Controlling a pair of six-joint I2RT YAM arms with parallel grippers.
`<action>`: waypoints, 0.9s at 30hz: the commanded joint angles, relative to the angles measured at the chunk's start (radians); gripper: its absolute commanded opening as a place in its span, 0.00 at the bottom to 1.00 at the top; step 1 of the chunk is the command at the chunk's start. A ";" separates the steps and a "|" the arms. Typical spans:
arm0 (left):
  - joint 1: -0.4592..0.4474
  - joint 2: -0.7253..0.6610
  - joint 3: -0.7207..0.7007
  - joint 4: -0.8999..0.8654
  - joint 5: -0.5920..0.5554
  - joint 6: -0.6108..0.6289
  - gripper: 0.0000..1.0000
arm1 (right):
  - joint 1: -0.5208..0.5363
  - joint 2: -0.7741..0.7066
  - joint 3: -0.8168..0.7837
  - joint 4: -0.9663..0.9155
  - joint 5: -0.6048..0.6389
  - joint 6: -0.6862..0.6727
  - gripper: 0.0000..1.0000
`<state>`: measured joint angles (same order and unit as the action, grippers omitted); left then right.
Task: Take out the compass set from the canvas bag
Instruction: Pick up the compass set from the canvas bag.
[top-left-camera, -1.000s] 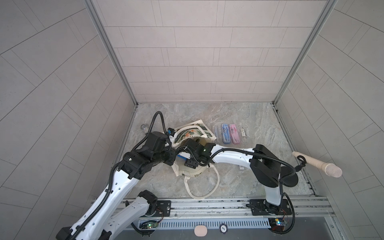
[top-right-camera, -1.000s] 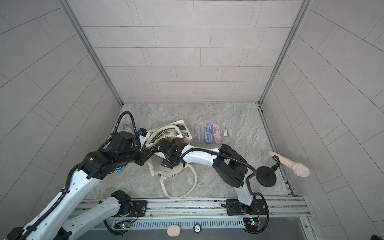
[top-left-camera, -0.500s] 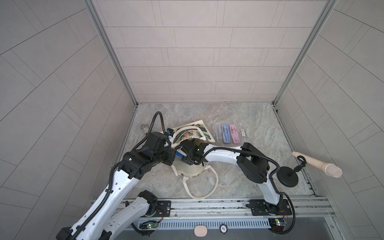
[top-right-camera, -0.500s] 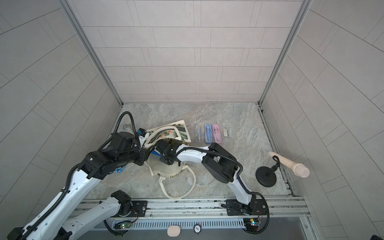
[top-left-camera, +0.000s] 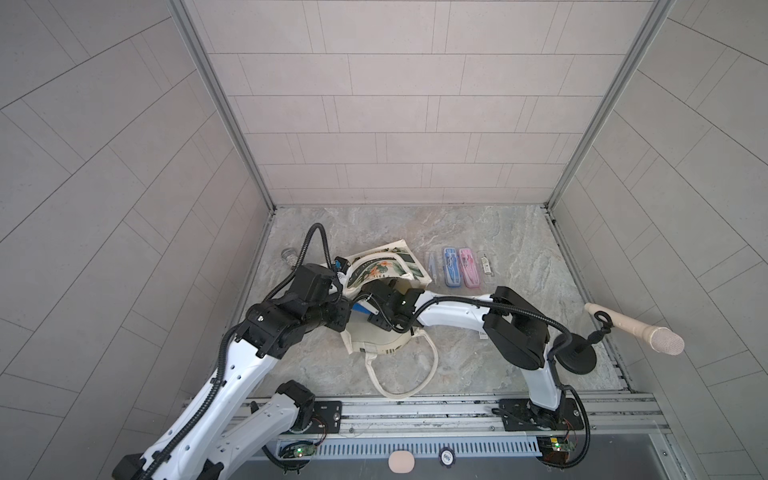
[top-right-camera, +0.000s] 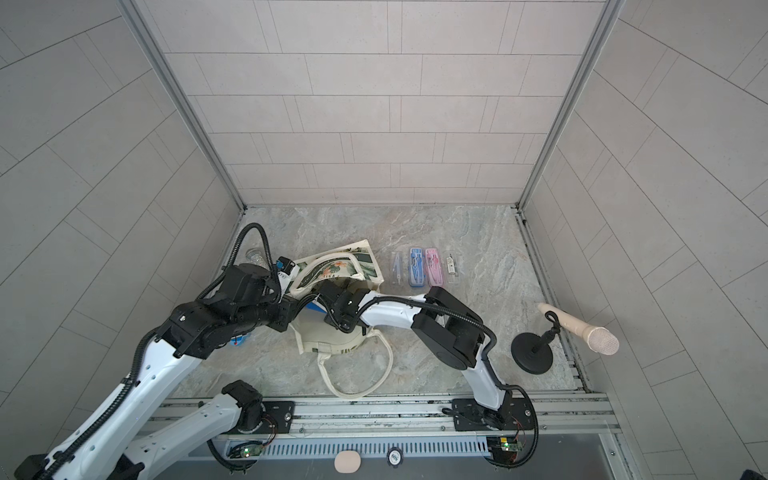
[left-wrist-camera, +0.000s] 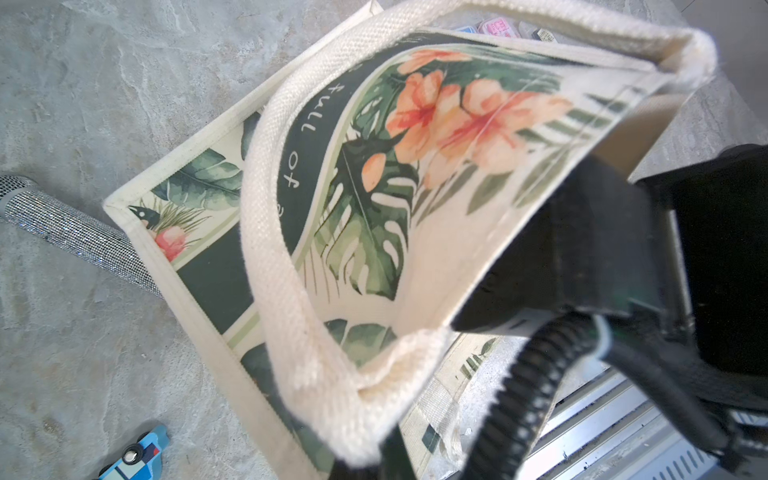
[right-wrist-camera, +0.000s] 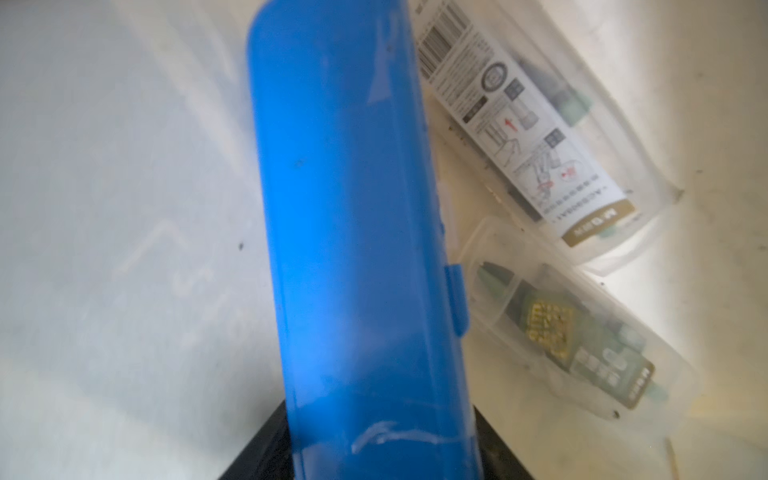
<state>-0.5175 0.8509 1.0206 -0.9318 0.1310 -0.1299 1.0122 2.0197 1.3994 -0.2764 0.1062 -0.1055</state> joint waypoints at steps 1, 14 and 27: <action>-0.006 -0.003 0.016 0.017 0.032 0.007 0.00 | 0.012 -0.096 -0.033 0.006 -0.019 -0.017 0.60; -0.006 0.004 0.013 0.022 0.022 -0.011 0.00 | 0.037 -0.457 -0.256 -0.101 -0.006 0.007 0.58; -0.007 0.007 0.008 0.026 0.018 -0.013 0.00 | 0.037 -0.951 -0.496 -0.291 0.065 0.089 0.55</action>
<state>-0.5194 0.8585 1.0225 -0.9249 0.1497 -0.1390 1.0466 1.1378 0.9363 -0.4858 0.1318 -0.0475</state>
